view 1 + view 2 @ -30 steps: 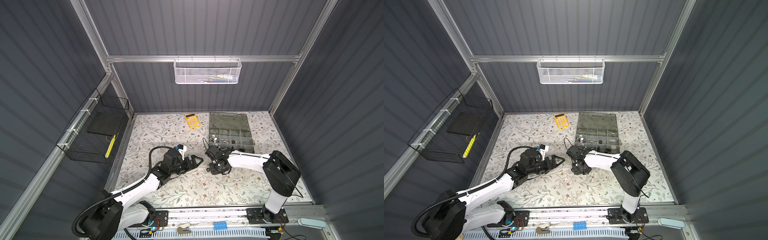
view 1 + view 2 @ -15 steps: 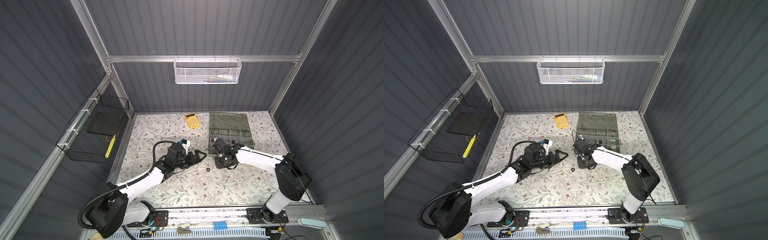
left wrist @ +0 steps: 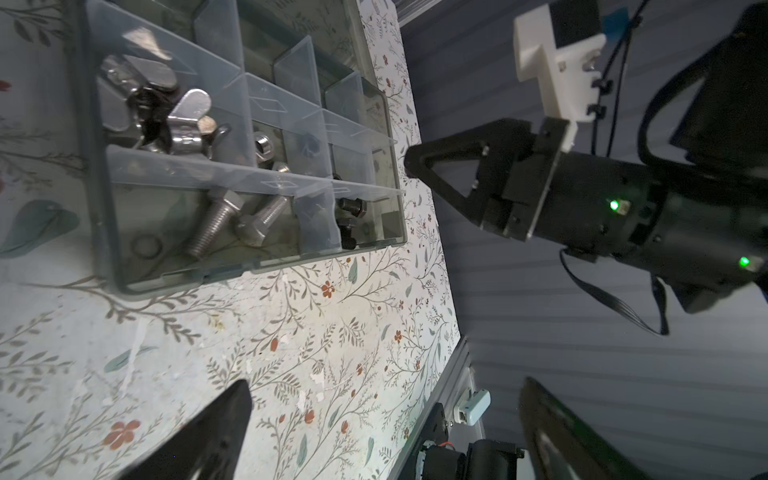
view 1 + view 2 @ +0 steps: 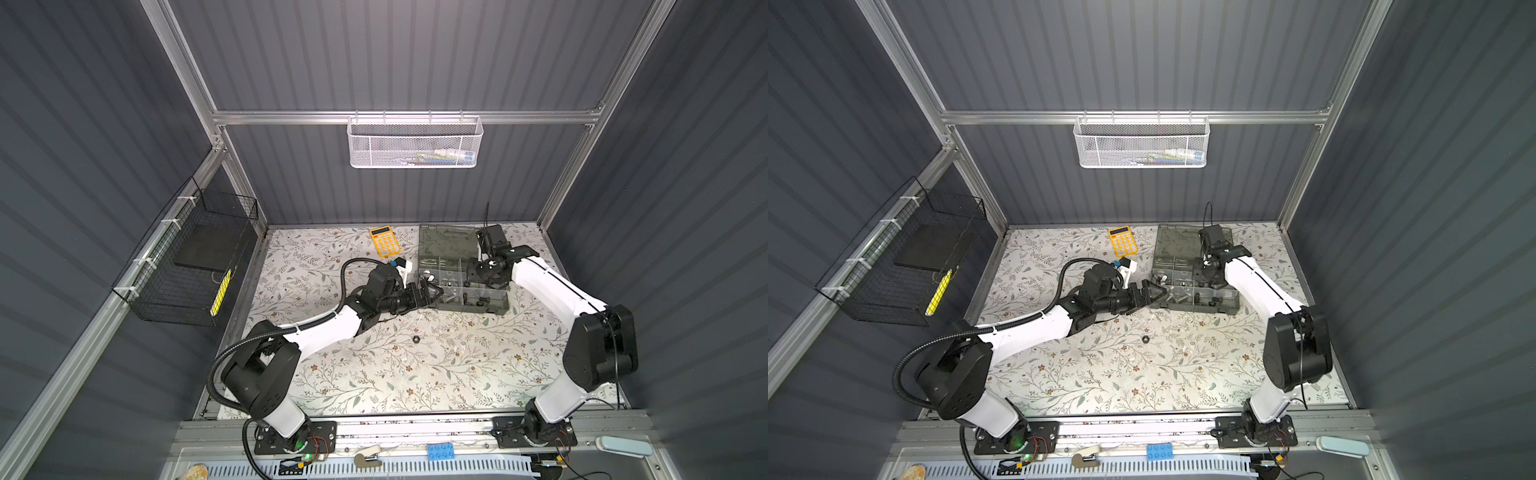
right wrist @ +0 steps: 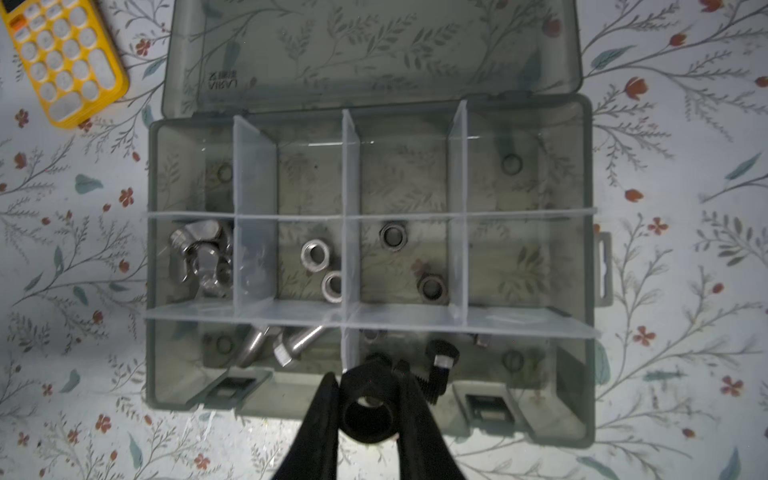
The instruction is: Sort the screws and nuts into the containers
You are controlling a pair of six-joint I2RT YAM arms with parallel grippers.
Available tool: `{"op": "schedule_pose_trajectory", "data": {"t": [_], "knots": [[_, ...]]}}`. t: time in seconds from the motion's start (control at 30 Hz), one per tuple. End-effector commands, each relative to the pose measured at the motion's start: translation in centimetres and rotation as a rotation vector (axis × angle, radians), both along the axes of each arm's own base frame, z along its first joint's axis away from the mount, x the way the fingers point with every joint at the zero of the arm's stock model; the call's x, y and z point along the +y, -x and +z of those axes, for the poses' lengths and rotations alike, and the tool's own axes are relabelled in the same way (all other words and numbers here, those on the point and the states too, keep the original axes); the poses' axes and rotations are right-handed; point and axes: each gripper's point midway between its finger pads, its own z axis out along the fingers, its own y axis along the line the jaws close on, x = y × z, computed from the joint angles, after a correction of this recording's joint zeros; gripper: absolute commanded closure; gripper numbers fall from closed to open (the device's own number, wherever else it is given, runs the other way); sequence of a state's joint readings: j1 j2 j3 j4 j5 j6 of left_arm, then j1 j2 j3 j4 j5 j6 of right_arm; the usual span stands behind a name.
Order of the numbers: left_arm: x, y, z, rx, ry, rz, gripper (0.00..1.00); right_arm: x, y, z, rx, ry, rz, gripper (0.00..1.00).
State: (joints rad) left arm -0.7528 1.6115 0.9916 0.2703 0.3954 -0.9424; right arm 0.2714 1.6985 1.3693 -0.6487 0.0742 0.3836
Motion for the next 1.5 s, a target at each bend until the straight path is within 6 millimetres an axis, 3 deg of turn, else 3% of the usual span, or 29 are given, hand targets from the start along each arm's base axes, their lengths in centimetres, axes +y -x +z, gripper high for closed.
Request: {"op": "schedule_pose_trajectory", "data": {"t": [0.0, 0.37, 0.57, 0.8, 1.07, 1.27, 1.47], "knots": [[-1.3, -0.3, 1.7, -0.043, 0.03, -0.042, 0.0, -1.1, -1.1, -2.1, 0.063, 0.009, -0.008, 0.83], [-1.3, -0.1, 0.1, -0.011, -0.009, -0.054, 0.0, -2.1, -3.8, -6.0, 0.144, 0.044, -0.022, 0.65], [-0.5, 0.5, 0.1, -0.009, -0.021, -0.047, 0.0, -1.6, -3.2, -4.2, 0.114, 0.021, -0.006, 0.53], [1.8, 1.8, -0.9, 0.008, -0.059, -0.031, 0.0, 1.4, -0.1, -0.2, 0.047, 0.019, 0.085, 0.44], [8.2, 3.1, -3.2, 0.063, -0.09, 0.062, 0.0, 7.4, 5.3, 0.8, 0.023, -0.016, 0.281, 0.33], [12.2, 4.6, -4.7, 0.088, -0.12, 0.124, 0.0, 11.3, 9.3, -1.6, 0.08, -0.005, 0.411, 0.29], [13.4, 5.8, -5.6, 0.118, -0.083, 0.152, 0.0, 14.9, 12.4, -4.6, 0.13, 0.007, 0.502, 0.27]]}}
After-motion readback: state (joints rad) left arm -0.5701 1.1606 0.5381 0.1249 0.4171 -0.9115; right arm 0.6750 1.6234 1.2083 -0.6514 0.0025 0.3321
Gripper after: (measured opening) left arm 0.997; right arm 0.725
